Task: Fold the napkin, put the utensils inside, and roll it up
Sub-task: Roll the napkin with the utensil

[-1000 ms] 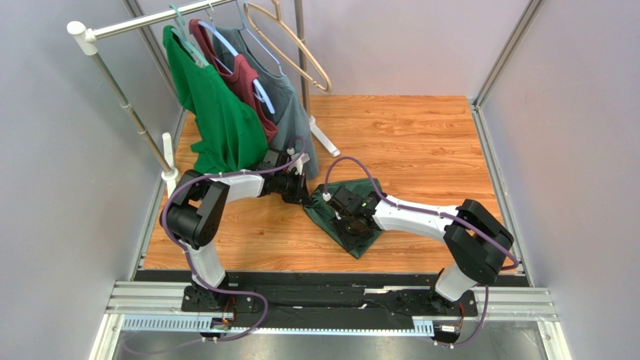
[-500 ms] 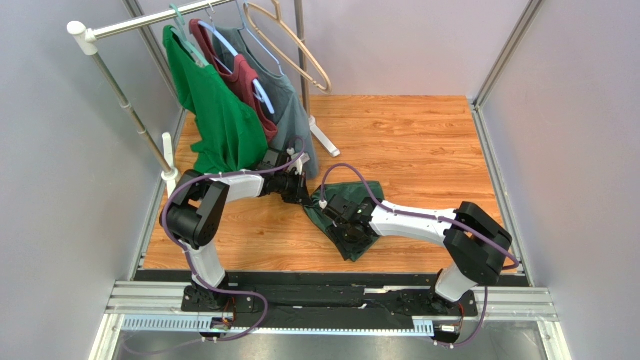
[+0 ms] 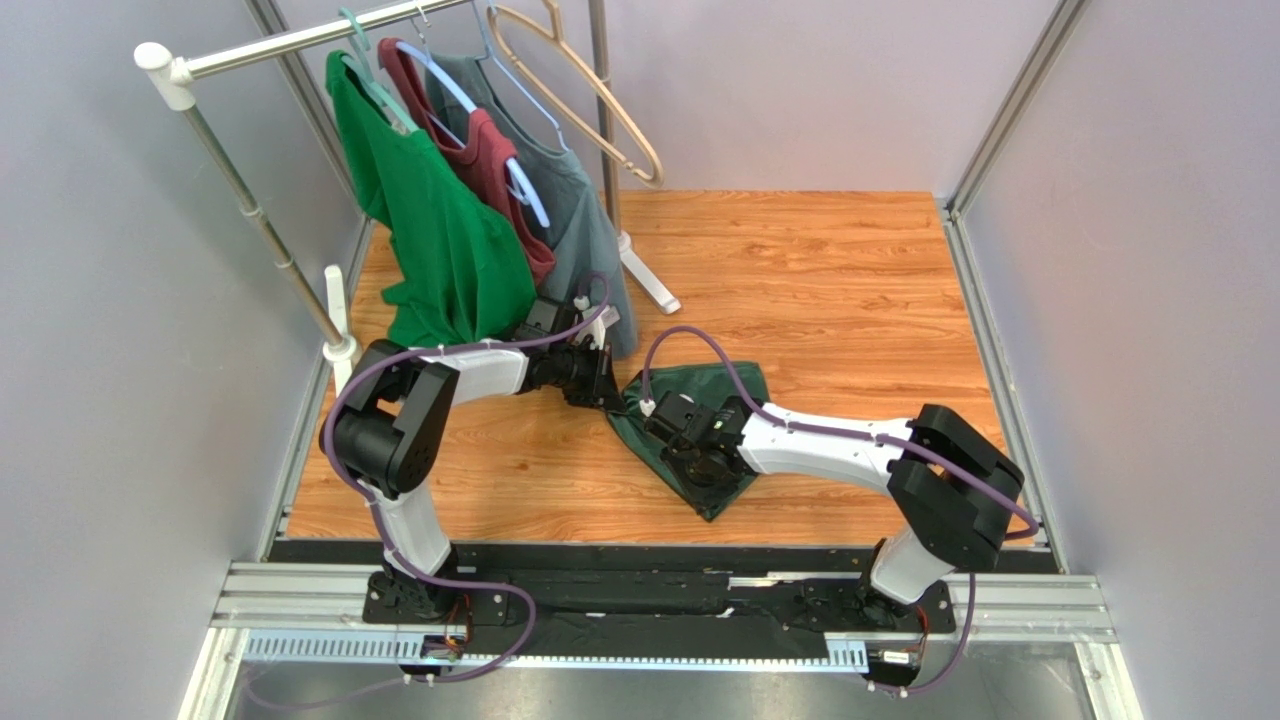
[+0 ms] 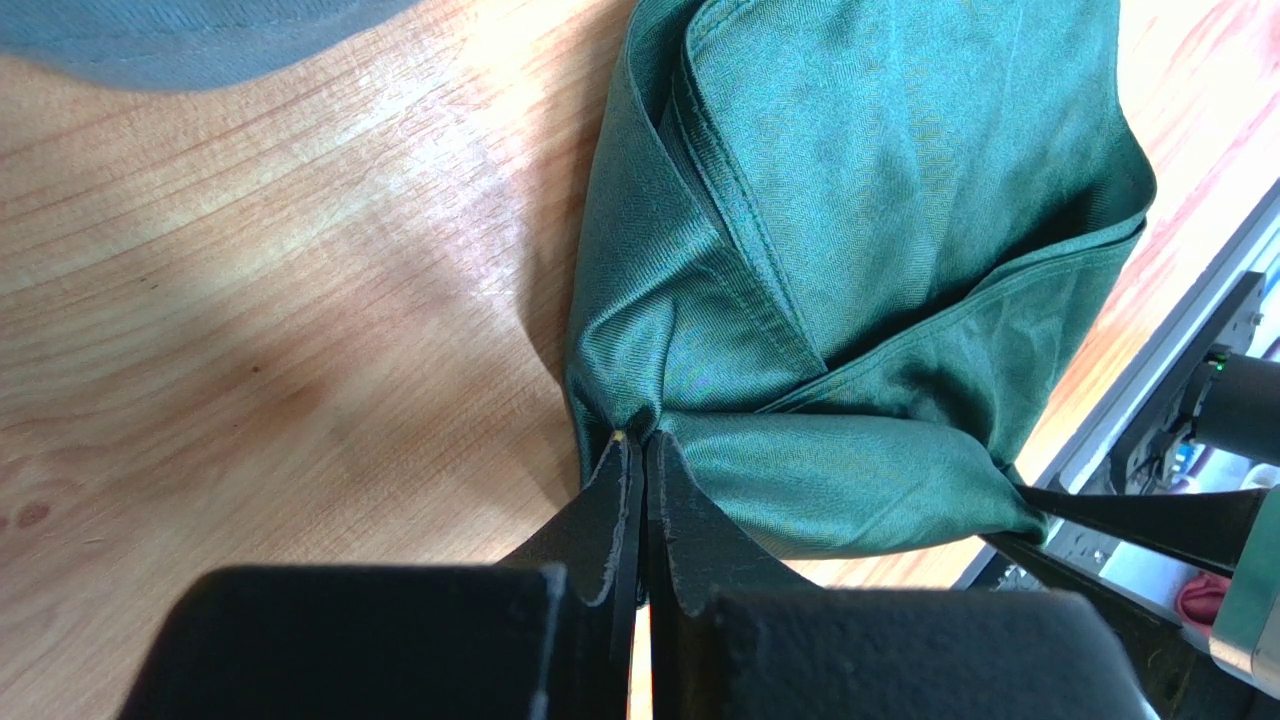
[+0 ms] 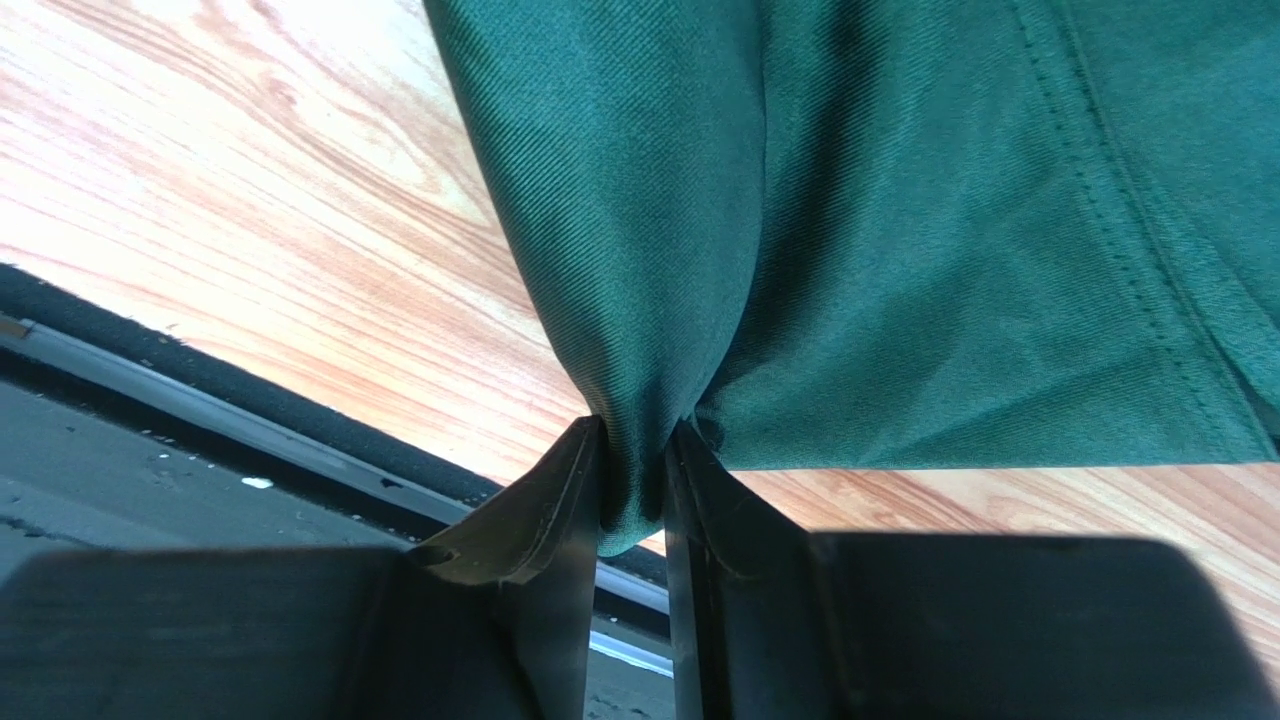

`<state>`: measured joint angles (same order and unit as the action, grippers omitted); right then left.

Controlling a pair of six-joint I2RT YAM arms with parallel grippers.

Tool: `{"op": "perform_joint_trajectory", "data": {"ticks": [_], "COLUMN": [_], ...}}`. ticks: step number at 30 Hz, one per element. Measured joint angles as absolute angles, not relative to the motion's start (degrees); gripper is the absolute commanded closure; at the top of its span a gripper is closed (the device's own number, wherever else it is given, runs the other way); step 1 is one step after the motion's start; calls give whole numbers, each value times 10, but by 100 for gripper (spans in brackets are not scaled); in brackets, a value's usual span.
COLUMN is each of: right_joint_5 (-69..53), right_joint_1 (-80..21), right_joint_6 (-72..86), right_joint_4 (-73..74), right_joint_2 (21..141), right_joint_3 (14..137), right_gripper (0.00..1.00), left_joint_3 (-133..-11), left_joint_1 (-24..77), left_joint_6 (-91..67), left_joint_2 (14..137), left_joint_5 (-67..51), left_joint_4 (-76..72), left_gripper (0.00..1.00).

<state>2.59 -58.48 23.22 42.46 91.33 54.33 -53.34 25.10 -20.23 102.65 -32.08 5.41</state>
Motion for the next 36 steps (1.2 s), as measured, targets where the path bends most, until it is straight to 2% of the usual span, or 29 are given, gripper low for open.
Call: {"op": "perform_joint_trajectory", "data": {"ticks": [9,18,20,21,24,30,36], "right_joint_5": [-49,-158,-181,-191,-226,-283,-327], "right_joint_1": [-579,-525,-515,-511,-498,-473,-449], "right_joint_6": [245,266,269,271,277,283,285], "right_joint_4": [401,309,289,281,251,202,170], "right_joint_2": [913,896,894,894,894,894,900], "right_joint_3": [541,470,458,454,438,409,391], "right_gripper": [88,96,98,99,100,100,100], "left_joint_3": [-533,-533,-533,-533,-533,-529,-494], "left_joint_1": [251,250,250,250,248,240,223], "left_joint_6": [-203,-203,-204,-204,-206,-219,-236], "left_joint_2": [1027,1027,1027,1027,1027,1018,992], "left_joint_5": [-322,-323,-323,-323,-322,-322,-320], "left_joint_4": [55,55,54,54,50,34,10], "left_gripper": [100,99,84,70,54,44,43]}}
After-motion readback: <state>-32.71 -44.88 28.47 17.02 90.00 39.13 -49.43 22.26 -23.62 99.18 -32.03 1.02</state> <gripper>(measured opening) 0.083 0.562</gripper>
